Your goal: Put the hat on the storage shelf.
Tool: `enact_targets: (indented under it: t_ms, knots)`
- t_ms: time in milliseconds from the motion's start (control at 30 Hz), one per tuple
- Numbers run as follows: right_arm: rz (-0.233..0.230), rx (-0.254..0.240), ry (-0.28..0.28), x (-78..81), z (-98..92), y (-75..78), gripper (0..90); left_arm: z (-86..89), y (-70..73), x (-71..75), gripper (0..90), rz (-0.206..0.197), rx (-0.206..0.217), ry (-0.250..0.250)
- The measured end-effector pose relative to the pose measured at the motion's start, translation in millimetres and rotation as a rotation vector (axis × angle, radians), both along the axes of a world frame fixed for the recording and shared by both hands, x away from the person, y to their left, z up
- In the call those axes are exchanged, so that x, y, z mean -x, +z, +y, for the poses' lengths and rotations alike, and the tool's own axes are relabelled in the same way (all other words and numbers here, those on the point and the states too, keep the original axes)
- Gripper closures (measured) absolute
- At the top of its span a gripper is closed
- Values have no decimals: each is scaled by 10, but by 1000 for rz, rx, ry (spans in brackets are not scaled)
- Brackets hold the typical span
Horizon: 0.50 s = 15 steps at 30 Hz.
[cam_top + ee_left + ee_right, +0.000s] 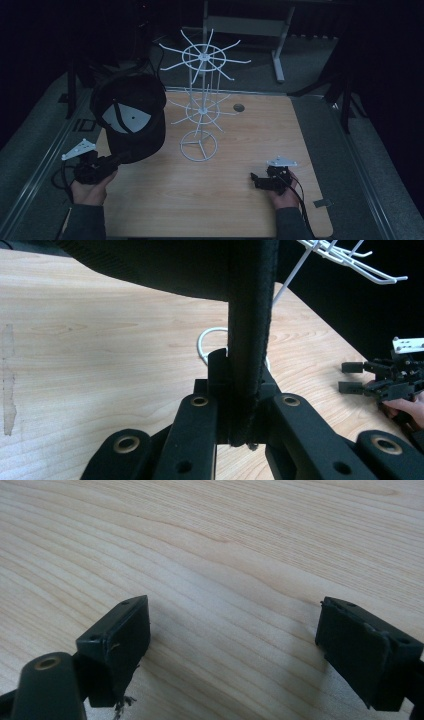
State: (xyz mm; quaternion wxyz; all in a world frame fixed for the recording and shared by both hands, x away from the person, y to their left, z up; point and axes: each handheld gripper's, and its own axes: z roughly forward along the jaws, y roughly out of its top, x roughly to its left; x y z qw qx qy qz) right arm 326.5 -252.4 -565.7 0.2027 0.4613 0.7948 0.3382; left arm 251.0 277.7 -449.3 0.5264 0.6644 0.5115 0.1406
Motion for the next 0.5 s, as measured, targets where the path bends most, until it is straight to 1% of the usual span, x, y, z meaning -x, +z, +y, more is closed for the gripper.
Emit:
enact_targets:
  t_ms: [500]
  knots:
    - [0, 0, 0, 0, 0, 0, 140, -24, 102, 11, 859, -30, -9, 14]
